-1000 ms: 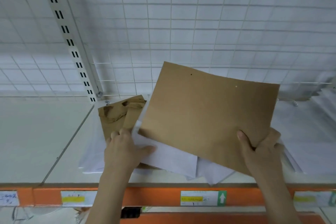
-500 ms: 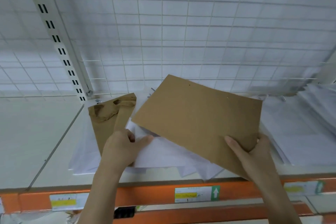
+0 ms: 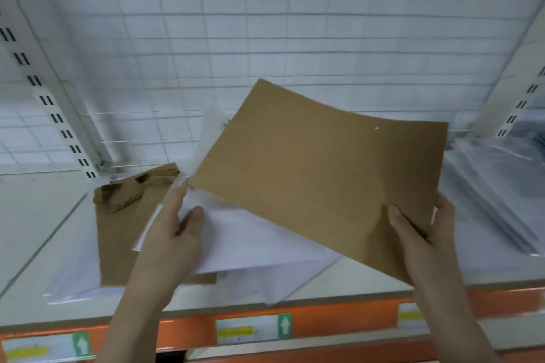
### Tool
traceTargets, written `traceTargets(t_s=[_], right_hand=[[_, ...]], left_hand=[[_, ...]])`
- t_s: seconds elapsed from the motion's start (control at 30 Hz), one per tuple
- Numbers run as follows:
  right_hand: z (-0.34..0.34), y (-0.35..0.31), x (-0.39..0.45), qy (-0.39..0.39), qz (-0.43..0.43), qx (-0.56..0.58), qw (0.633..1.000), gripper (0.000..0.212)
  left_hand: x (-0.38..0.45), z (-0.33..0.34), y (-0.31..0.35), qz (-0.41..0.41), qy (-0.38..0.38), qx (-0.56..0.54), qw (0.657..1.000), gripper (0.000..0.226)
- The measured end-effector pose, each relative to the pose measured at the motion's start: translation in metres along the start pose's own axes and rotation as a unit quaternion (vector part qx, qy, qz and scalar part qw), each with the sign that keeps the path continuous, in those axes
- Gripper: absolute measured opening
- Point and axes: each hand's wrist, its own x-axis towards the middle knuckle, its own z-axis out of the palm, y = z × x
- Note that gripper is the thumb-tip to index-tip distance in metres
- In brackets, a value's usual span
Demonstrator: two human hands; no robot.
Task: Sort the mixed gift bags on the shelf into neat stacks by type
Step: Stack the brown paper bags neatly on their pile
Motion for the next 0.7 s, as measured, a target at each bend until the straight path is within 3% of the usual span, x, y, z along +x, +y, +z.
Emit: traceTargets(t_s=[0.1,0.27,0.47,0.7], right_hand=[[-0.046,0.000,0.018,0.031,-0.023,-0.007,0.999,0.048],[-0.143,0.018,0.055,0.079,-0.011,-0.009,0.997,0.043],[-0.239,0.030,0.094,0.114,-0.009,0.031,0.993,0.038],[-0.277,0.043,0.118,0.110,0.020,0.052,0.992,0.043]], left_hand=[[-0.011,0.032,0.025,0.013,0.030,-0.024,0.999,0.030],[-0.049,0.129,0.072,0.035,0.014,-0.050,0.998,0.019],[-0.082,0.233,0.094,0.003,-0.015,-0.076,0.997,0.028],[-0.089,0.275,0.089,-0.058,-0.009,0.014,0.998,0.045]])
